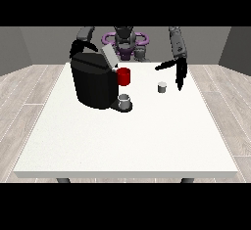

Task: Insert the coffee pod into the coffee machine and close the lid

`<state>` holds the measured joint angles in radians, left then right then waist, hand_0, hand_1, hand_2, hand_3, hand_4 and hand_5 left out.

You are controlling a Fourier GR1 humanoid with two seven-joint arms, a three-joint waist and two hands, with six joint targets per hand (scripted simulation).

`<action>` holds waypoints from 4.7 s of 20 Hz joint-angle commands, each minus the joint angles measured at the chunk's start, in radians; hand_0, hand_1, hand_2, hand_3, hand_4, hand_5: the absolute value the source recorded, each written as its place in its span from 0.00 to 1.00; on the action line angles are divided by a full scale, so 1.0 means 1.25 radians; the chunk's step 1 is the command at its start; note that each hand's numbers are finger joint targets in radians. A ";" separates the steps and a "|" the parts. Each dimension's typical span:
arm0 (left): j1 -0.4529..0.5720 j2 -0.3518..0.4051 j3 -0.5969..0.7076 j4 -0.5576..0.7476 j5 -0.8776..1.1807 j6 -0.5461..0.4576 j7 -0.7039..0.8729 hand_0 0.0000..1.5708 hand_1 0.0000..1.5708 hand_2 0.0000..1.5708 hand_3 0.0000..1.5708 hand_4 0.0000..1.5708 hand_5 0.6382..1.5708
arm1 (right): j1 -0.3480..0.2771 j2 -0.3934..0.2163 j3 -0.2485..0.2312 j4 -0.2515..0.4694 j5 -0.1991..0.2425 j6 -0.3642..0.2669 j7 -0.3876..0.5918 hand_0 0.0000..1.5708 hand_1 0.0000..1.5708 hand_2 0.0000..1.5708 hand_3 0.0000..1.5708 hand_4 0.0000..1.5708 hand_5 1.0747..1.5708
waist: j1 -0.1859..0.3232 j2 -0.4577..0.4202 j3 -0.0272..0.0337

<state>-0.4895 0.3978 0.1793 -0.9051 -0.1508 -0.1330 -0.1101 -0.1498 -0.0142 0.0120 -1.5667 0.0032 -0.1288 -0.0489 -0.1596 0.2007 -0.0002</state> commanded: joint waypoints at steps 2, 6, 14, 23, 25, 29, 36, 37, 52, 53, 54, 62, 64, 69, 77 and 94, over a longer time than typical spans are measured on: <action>-0.026 0.006 -0.036 0.053 -0.062 0.008 -0.025 0.00 0.00 0.07 0.00 0.00 1.00 | -0.050 -0.020 -0.043 0.040 -0.009 -0.009 0.026 0.00 0.00 0.00 0.00 0.24 1.00 | 0.016 0.013 0.0000; -0.033 -0.020 -0.074 0.070 -0.104 0.014 0.001 0.07 0.07 0.32 0.00 0.00 1.00 | -0.012 0.011 -0.006 0.111 0.029 -0.042 -0.032 0.00 0.00 0.00 0.00 0.27 1.00 | 0.033 -0.012 0.0002; -0.062 0.003 -0.098 0.156 -0.187 0.051 -0.012 0.45 0.45 0.49 0.31 0.00 1.00 | -0.045 0.010 -0.002 0.113 0.039 -0.060 0.008 0.00 0.00 0.00 0.00 0.27 1.00 | 0.023 -0.011 0.0001; -0.070 0.028 -0.100 0.229 -0.266 0.151 -0.113 0.43 0.43 0.52 0.35 0.00 1.00 | -0.042 -0.027 -0.018 0.090 0.013 -0.018 0.005 0.00 0.00 0.00 0.00 0.33 1.00 | -0.001 0.021 -0.0001; -0.091 -0.013 -0.107 0.227 -0.280 0.191 -0.092 0.46 0.46 0.54 0.39 0.10 1.00 | -0.043 -0.004 -0.006 0.111 0.030 -0.039 -0.018 0.00 0.00 0.00 0.00 0.34 1.00 | 0.002 0.016 0.0000; -0.099 -0.006 -0.072 0.272 -0.283 0.269 -0.147 0.53 0.53 0.62 0.47 0.25 1.00 | -0.060 -0.016 -0.014 0.045 -0.006 -0.012 0.040 0.00 0.00 0.00 0.00 0.33 1.00 | -0.031 0.045 -0.0004; -0.134 0.034 -0.122 0.287 -0.355 0.225 -0.112 0.57 0.57 0.64 0.49 0.20 1.00 | -0.053 0.011 -0.015 0.115 -0.005 -0.047 -0.033 0.00 0.00 0.00 0.00 0.33 1.00 | 0.003 0.032 0.0003; -0.123 0.033 -0.119 0.308 -0.363 0.247 -0.117 0.62 0.62 0.67 0.51 0.20 1.00 | -0.036 0.002 -0.010 0.083 -0.017 -0.011 -0.019 0.00 0.00 0.00 0.00 0.34 1.00 | -0.022 0.032 0.0001; -0.288 0.018 -0.118 0.234 -0.348 0.096 -0.131 0.82 0.82 0.87 0.85 0.35 1.00 | -0.094 -0.001 -0.050 0.205 -0.020 -0.036 -0.003 0.00 0.00 0.00 0.00 0.31 1.00 | 0.010 -0.021 0.0004; -0.250 -0.007 -0.127 0.231 -0.353 0.104 -0.133 0.79 0.79 0.84 0.84 0.34 1.00 | -0.061 -0.027 -0.046 0.193 -0.020 -0.012 0.027 0.00 0.00 0.00 0.00 0.31 1.00 | 0.010 -0.069 0.0002; -0.300 0.020 -0.122 0.224 -0.353 0.080 -0.139 0.80 0.80 0.84 0.83 0.34 1.00 | -0.099 -0.008 -0.052 0.215 -0.020 -0.025 -0.026 0.00 0.00 0.00 0.00 0.30 1.00 | 0.008 -0.019 0.0004; -0.348 0.041 -0.101 0.215 -0.350 0.016 -0.116 0.80 0.80 0.85 0.82 0.36 1.00 | -0.083 0.005 -0.040 0.219 -0.031 -0.002 -0.058 0.00 0.00 0.00 0.00 0.31 1.00 | -0.016 -0.030 0.0003; -0.359 0.035 -0.095 0.204 -0.340 -0.001 -0.100 0.80 0.80 0.85 0.82 0.35 1.00 | -0.076 -0.034 -0.057 0.215 -0.041 0.027 -0.047 0.00 0.00 0.00 0.00 0.30 1.00 | -0.021 -0.062 0.0003; -0.405 0.045 -0.092 0.183 -0.365 0.034 -0.080 0.68 0.68 0.78 0.78 0.33 1.00 | -0.113 -0.036 -0.077 0.225 -0.055 0.025 -0.061 0.00 0.00 0.00 0.00 0.32 1.00 | -0.030 -0.032 0.0004; -0.507 0.047 -0.059 0.202 -0.342 -0.025 -0.005 0.82 0.82 0.85 0.81 0.31 1.00 | -0.127 -0.031 -0.051 0.206 -0.027 0.010 -0.031 0.00 0.00 0.00 0.00 0.33 1.00 | -0.076 -0.017 0.0004; -0.578 0.032 -0.055 0.233 -0.376 -0.002 0.022 0.84 0.84 0.85 0.79 0.32 1.00 | -0.191 -0.003 -0.031 0.155 0.004 -0.056 0.042 0.00 0.00 0.00 0.00 0.33 1.00 | -0.112 0.043 0.0001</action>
<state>-1.1804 0.4411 0.1067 -0.6268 -0.6162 -0.1310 -0.0916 -0.3513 -0.0369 -0.0451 -1.3560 -0.0108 -0.1652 -0.0415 -0.2913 0.2369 0.0003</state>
